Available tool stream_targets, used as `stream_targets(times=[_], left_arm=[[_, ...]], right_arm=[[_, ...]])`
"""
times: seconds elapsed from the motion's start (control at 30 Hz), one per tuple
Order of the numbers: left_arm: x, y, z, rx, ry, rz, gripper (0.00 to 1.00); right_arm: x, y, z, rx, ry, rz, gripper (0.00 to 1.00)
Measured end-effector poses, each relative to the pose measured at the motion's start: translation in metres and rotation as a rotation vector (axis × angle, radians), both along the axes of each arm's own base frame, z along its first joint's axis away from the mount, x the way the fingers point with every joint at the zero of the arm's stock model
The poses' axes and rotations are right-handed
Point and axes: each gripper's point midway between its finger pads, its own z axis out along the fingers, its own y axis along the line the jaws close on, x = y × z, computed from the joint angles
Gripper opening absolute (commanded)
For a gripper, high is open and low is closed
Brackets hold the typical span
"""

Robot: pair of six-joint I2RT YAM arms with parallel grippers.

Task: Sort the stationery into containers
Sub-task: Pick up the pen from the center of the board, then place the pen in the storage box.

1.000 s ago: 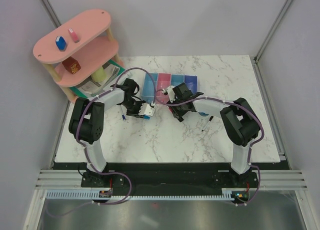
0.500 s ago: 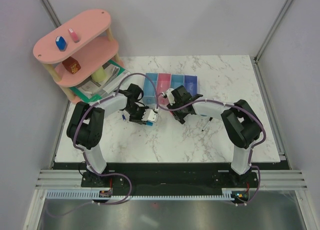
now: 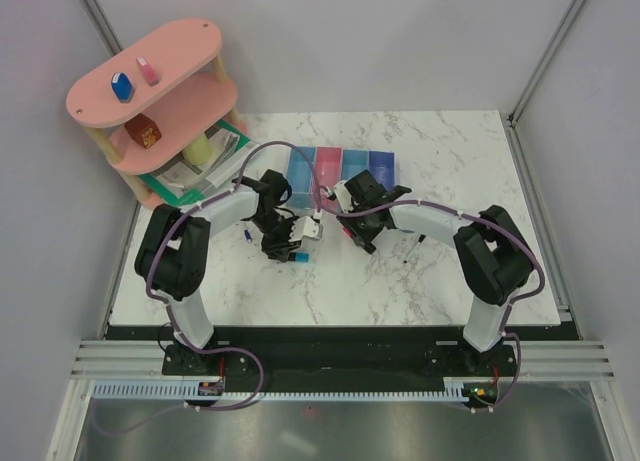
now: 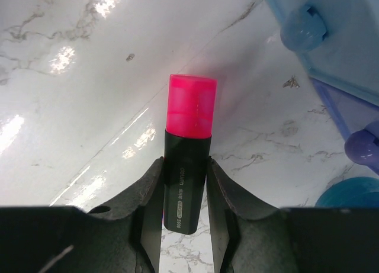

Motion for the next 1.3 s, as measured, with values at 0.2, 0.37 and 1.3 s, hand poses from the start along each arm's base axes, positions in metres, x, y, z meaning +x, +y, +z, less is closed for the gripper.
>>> stream_targets(times=[0.2,0.37,1.3], left_arm=[[0.007,-0.019,0.028,-0.071,0.032,0.102,0.02],[0.016,-0.035,0.057,-0.147,0.039,0.180,0.02],[0.105,-0.086,0.135,-0.441,0.092,0.596,0.02]], right_arm=[[0.006,0.010,0.030,0.055,-0.046,0.014,0.00],[0.017,0.020,0.055,0.097,-0.098,0.019,0.00],[0.136,0.012,0.096,0.163,-0.258,-0.210,0.00]])
